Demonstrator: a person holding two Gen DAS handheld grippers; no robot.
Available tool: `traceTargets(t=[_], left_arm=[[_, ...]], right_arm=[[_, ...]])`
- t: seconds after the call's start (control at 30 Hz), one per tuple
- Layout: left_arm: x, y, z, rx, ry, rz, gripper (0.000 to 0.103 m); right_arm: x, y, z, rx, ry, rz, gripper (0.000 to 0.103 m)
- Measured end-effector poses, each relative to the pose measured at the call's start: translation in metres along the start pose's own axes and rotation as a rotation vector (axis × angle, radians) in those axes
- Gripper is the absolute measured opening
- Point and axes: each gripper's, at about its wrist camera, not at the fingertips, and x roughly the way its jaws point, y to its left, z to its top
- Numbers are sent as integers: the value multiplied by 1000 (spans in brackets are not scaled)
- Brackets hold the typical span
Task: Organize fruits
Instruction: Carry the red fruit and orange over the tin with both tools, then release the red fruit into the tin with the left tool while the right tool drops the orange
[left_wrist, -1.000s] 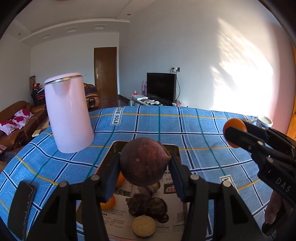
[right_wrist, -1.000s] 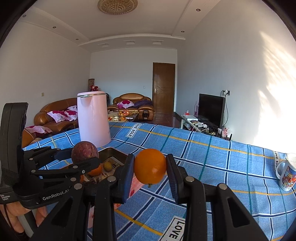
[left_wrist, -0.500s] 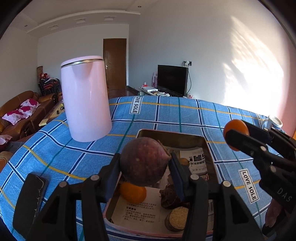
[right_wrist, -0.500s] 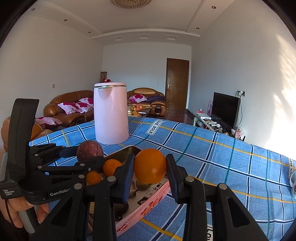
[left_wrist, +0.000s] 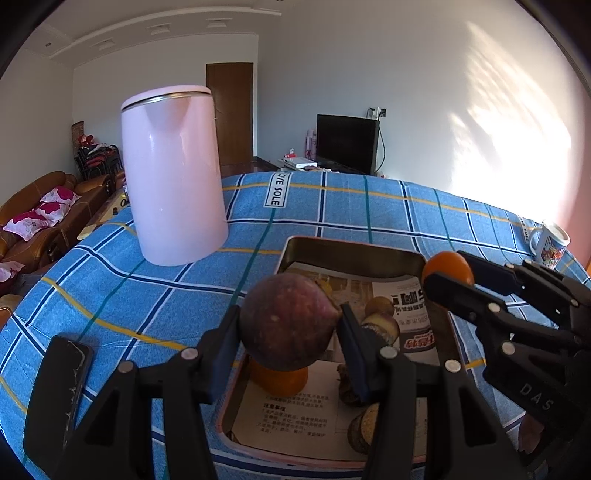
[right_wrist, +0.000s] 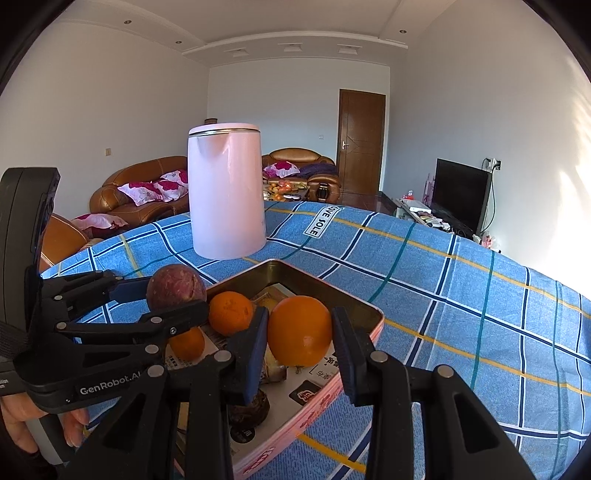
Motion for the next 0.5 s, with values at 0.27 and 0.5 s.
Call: traceTargets(t=[0.27, 0.5], left_arm=[[-1, -4, -2, 12, 2, 0, 60], [-19, 0, 0, -10, -49, -8, 75]], right_arm=[[20, -1, -12, 15, 115, 32, 38], [7, -5, -15, 43, 83, 35, 58]])
